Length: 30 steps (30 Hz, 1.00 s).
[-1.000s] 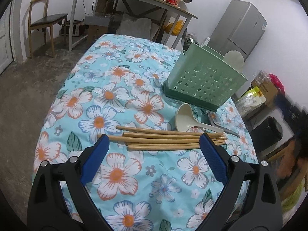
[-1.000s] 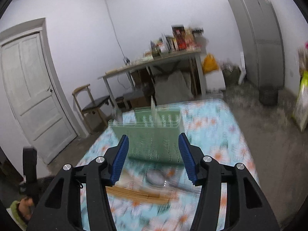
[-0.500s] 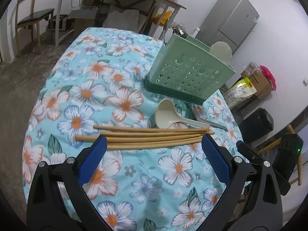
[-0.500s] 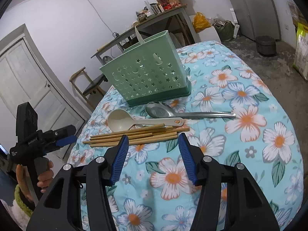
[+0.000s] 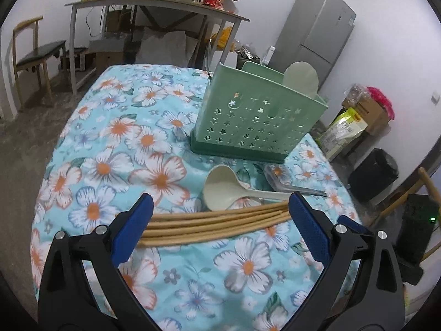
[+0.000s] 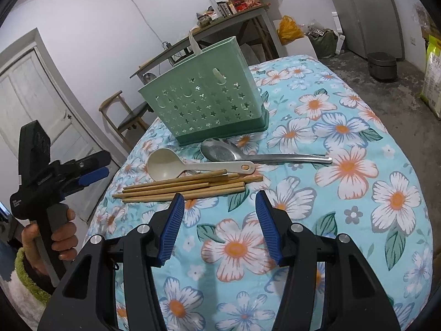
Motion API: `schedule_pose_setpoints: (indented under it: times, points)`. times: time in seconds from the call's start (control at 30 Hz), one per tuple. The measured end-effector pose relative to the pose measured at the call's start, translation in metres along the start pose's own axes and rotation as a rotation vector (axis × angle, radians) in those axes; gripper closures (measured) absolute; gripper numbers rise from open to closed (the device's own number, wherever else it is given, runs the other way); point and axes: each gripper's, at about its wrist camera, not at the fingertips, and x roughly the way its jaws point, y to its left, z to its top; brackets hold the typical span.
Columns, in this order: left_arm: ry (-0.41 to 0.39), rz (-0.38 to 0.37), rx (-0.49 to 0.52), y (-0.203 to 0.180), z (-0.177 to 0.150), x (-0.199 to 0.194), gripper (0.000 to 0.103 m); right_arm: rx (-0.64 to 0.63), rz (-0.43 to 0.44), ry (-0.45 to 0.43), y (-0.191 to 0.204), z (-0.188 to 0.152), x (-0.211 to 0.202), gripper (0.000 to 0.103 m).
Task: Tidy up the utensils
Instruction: 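Move the left tool to the white ladle and grasp its handle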
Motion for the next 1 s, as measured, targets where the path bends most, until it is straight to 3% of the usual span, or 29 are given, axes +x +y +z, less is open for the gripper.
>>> schedule_pose_setpoints:
  times: [0.4, 0.47, 0.57, 0.87, 1.0]
  points:
    - [0.001, 0.008, 0.040, -0.001, 0.009, 0.024, 0.010, 0.016, 0.033, 0.020, -0.004, -0.001, 0.011, 0.050]
    - [0.014, -0.003, 0.044, 0.000, 0.010, 0.030, 0.022, 0.016, 0.036, 0.025, -0.003, 0.000, 0.014, 0.050]
    - [0.050, -0.018, 0.038, 0.002, 0.010, 0.040, 0.032, 0.014, 0.038, 0.027, -0.002, 0.000, 0.016, 0.050]
    - [0.147, -0.058, -0.009, 0.015, 0.006, 0.070, 0.058, 0.010, 0.043, 0.045, 0.001, 0.000, 0.022, 0.050]
    - [0.180, -0.072, -0.029, 0.021, 0.003, 0.081, 0.064, 0.008, 0.041, 0.049, 0.002, 0.001, 0.024, 0.050]
